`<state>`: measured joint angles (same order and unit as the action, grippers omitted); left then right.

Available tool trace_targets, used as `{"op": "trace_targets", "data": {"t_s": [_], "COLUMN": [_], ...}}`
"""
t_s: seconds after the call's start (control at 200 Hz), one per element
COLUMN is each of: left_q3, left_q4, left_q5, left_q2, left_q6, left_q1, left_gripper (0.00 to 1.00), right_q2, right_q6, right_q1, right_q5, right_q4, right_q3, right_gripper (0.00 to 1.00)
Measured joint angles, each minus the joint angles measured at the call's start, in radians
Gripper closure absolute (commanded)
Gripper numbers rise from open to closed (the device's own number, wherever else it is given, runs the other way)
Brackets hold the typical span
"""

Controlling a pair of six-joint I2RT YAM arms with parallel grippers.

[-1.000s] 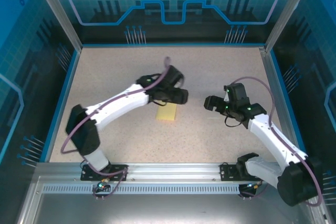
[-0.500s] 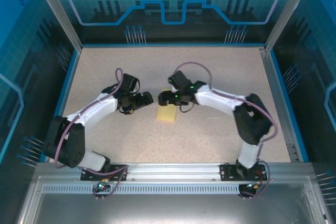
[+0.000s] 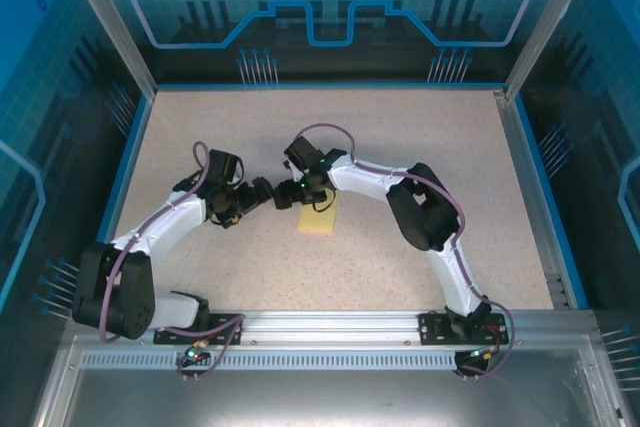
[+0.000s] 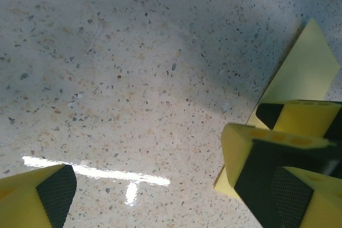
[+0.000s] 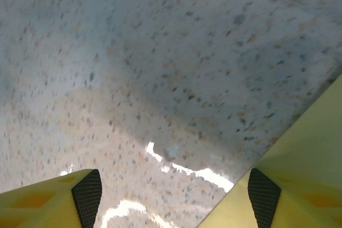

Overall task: Fold a paper plane with a square sheet of paper (pick it up from the middle)
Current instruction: Move the square sheet of paper to the center of the table.

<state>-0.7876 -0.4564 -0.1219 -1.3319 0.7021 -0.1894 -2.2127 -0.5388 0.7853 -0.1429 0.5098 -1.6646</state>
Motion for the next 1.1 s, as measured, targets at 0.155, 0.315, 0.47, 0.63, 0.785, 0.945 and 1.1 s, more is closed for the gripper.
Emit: {"op": "trace_targets", "data": {"t_s": [0.155,0.315,0.47,0.63,0.785,0.945,1.1], "left_q3": [0.0,0.001,0.001,-0.003,-0.048,-0.109,-0.121], "left_q4": [0.014,0.036,0.067,0.109,0.153,0.229,0.316], "left_q5": [-0.011,-0.04,-0.077,-0.111,-0.134,-0.165,-0.218], "left_q2": [0.005,0.005,0.005,-0.002,-0.089,-0.208,-0.294], "left_q6": [0.006,0.007,0.007,0.006,0.003,0.007,0.037], "left_q1": [0.004,0.005,0.004,-0.024,-0.138,-0.254,-0.272], "left_gripper": [0.01,0.02,0.02,0.02,0.02,0.02,0.14], "right_q2": [0.016,0.078,0.186,0.45,0.659,0.733,0.736], "right_q6": [0.126,0.219,0.175,0.042,-0.058,-0.123,-0.179], "right_q1": [0.001,0.002,-0.003,-0.057,-0.165,-0.218,-0.237], "right_q5": [-0.046,-0.105,-0.138,-0.141,-0.117,-0.097,-0.106], "right_q4": [0.014,0.023,-0.025,-0.142,-0.217,-0.232,-0.261], "right_q3": [0.034,0.124,0.242,0.454,0.666,0.809,0.898], "right_gripper": [0.25,0.25,0.2,0.05,0.01,0.01,0.05]}}
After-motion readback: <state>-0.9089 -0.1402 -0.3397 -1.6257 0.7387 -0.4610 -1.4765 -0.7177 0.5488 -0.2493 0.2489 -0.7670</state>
